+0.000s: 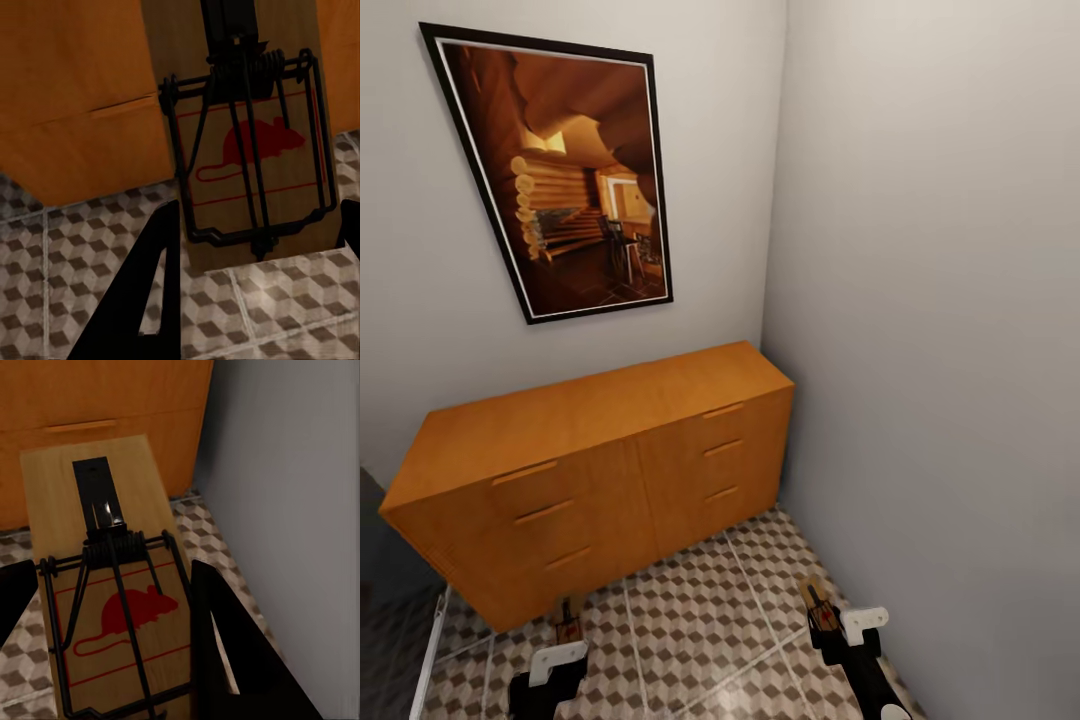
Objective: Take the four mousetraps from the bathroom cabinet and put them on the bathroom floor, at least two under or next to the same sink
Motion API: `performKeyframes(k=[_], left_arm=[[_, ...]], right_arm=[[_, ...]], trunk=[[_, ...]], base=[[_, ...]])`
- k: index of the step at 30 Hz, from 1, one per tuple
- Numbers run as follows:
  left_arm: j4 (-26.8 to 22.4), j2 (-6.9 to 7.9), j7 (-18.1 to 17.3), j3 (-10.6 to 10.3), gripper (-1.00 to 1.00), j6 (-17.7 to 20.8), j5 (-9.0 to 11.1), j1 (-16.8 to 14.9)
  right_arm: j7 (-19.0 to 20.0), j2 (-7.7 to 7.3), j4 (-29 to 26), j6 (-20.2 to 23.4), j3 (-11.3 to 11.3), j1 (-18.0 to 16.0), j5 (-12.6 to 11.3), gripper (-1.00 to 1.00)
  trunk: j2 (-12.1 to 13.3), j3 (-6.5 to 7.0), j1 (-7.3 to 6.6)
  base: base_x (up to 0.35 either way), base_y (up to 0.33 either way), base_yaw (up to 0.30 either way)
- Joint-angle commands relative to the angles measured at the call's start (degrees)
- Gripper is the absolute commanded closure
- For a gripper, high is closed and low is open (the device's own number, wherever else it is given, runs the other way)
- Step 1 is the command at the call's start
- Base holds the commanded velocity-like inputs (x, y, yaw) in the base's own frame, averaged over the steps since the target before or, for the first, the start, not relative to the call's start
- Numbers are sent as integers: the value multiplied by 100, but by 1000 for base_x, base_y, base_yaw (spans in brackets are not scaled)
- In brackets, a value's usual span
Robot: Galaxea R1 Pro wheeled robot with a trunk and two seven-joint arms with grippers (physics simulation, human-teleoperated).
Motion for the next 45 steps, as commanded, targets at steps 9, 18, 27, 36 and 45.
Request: performKeyframes(k=[9, 18, 27, 36, 45], left_arm=[[18, -3, 45, -49, 100, -25, -9, -9], [18, -3, 45, -49, 100, -25, -9, -9], [18, -3, 45, -49, 100, -25, -9, -9], [18, -3, 45, -49, 100, -25, -9, -9], [18, -3, 45, -51, 100, -25, -9, -9]], right_arm=[[-45, -3, 5, -20, 32, -5, 22, 100], [-51, -3, 3, -15, 34, -5, 22, 100], [-43, -17, 174, 25, 32, -5, 22, 100], [-22, -3, 504, 38, 32, -5, 22, 100], [-24, -11, 757, 45, 32, -5, 22, 100]], trunk=[[-12, -12, 0], [-12, -12, 0], [-12, -12, 0], [-12, -12, 0], [-12, -12, 0]], base=[[-332, 0, 0], [-332, 0, 0], [-323, 0, 0], [-271, 0, 0], [-235, 0, 0]])
